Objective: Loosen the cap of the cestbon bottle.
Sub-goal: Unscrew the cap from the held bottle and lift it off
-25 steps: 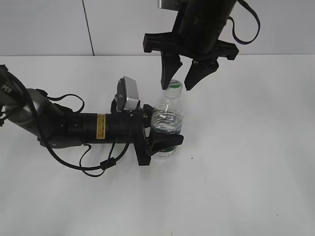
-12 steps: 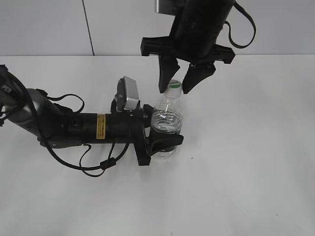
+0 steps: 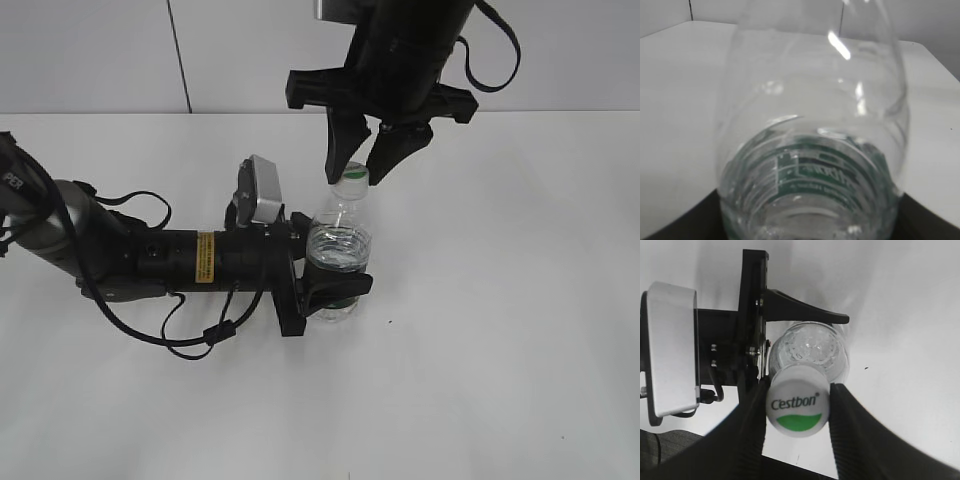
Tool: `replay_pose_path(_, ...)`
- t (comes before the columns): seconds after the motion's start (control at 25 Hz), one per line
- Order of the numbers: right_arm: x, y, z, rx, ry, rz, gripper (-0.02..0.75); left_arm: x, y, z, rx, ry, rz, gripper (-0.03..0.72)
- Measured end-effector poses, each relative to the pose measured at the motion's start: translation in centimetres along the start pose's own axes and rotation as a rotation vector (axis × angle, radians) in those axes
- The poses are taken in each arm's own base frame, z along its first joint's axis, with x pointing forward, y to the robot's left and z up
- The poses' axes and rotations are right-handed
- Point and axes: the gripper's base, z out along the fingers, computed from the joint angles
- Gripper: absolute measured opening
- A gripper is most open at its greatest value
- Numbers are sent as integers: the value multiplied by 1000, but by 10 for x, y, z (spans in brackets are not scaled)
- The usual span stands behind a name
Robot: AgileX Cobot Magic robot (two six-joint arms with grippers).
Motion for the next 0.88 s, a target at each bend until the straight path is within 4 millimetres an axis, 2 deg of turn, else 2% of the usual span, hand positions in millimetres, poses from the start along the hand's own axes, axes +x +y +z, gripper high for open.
replay_pose_path(0.4,0,0,0,4,-1,-79,294,0,0,0,-4,-1,-2,405)
replay_pose_path(0.56,0,0,0,4,-1,-253,294,0,0,0,-4,0,-1,405)
replay_pose_path(0.88,0,0,0,1,-3,-730,294,1,-1,0,8,5,8,405)
